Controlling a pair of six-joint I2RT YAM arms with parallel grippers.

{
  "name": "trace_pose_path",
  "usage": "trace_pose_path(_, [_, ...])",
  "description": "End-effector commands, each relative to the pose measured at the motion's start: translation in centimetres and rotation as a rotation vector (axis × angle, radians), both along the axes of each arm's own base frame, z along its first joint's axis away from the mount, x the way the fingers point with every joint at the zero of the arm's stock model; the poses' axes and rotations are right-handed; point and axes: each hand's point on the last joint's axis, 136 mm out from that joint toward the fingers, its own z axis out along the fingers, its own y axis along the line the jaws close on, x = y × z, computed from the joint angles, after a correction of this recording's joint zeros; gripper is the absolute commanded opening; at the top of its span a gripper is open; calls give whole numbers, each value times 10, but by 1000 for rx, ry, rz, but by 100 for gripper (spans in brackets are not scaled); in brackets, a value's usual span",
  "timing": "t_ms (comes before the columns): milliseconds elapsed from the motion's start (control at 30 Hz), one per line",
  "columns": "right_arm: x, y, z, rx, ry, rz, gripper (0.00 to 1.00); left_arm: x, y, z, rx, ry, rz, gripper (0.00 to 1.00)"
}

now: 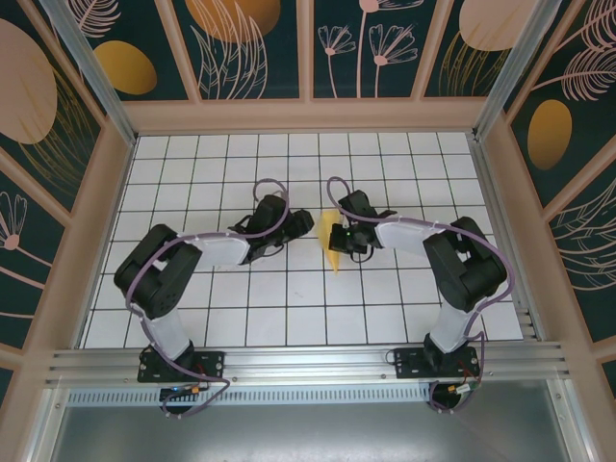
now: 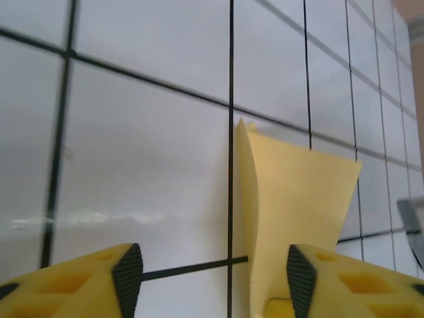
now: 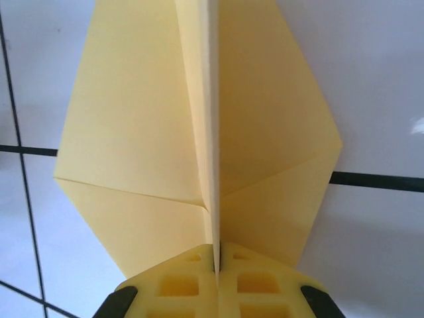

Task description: Fold a paper plane with a square sheet of paper (pick it up from the middle)

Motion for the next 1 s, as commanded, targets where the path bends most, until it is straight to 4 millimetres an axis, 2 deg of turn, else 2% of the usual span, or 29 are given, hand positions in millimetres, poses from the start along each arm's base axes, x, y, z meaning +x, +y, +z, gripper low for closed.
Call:
trace_pose_path(0, [-1, -17, -4, -163, -12, 21, 0, 2, 36, 5, 136, -21, 105, 71])
trace_pose_path(167, [6, -16, -8, -233, -23, 23, 3, 0, 59, 3, 203, -13, 196, 83])
trace_pose_path(333, [8, -4, -9, -243, -26, 44, 14, -3, 69, -2, 241, 0, 230, 93])
trace_pose_path(433, [8, 1, -12, -235, -22, 50, 16, -3, 73, -3, 254, 6, 244, 98])
trace_pose_path(600, [8, 6, -13, -218, -13, 50, 17, -3, 75, -6, 269, 15, 250, 99])
trace_pose_path(667, [9, 8, -14, -214, -11, 50, 15, -3, 76, -7, 275, 21, 253, 98])
trace_pose_path(833, [13, 7, -17, -235, -14, 42, 1, -3, 83, -6, 285, 25, 270, 98])
trace_pose_path(967, [34, 7, 0, -275, -83, 24, 0, -3, 97, -1, 312, 22, 297, 99])
